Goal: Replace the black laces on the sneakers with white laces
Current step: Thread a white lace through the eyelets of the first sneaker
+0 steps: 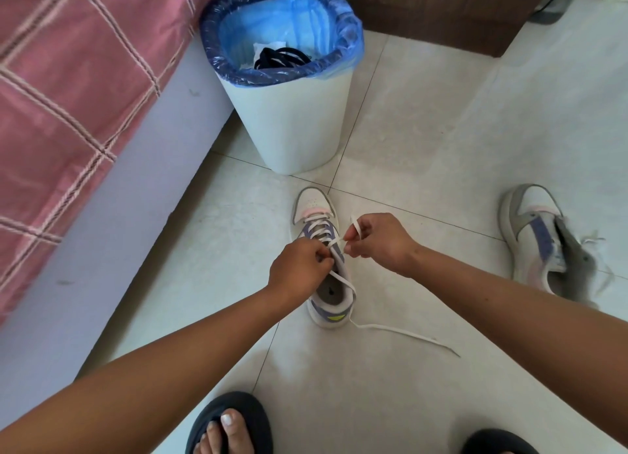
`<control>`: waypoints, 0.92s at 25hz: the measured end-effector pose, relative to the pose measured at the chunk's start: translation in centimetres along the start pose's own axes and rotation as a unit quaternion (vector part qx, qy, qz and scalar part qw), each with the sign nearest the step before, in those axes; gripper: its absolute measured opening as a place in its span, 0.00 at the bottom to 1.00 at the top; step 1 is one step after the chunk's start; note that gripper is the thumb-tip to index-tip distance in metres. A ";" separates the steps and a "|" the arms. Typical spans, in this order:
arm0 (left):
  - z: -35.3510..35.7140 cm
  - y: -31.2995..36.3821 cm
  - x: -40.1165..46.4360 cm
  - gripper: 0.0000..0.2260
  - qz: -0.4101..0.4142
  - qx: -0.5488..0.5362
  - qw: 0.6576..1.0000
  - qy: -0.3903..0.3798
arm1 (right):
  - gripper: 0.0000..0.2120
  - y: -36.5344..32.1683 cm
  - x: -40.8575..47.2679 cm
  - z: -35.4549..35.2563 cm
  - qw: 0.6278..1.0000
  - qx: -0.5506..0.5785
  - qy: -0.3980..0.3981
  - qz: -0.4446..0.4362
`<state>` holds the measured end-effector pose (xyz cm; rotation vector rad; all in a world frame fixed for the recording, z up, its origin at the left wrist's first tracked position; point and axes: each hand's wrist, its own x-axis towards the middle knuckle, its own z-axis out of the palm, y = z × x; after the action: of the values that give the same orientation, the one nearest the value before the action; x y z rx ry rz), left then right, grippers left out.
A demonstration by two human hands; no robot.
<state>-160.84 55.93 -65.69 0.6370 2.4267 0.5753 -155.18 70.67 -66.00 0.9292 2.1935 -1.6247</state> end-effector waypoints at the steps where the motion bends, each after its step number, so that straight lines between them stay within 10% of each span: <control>1: 0.0 0.0 0.0 0.07 0.001 -0.003 1.000 0.001 | 0.12 -0.1 0.1 0.0 1.000 -0.002 0.000 -0.004; 11: 0.6 -0.8 0.4 0.05 -0.006 -0.056 0.998 -0.001 | 0.12 -1.9 0.1 0.6 0.967 -0.237 -0.002 -0.090; 23: 1.0 -0.7 0.4 0.07 0.007 -0.064 0.998 0.015 | 0.12 0.7 -0.1 2.2 0.996 0.063 0.068 -0.010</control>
<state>-160.77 55.88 -66.92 0.5961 2.3909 0.7451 -154.97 68.76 -67.23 1.0853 2.2143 -1.7767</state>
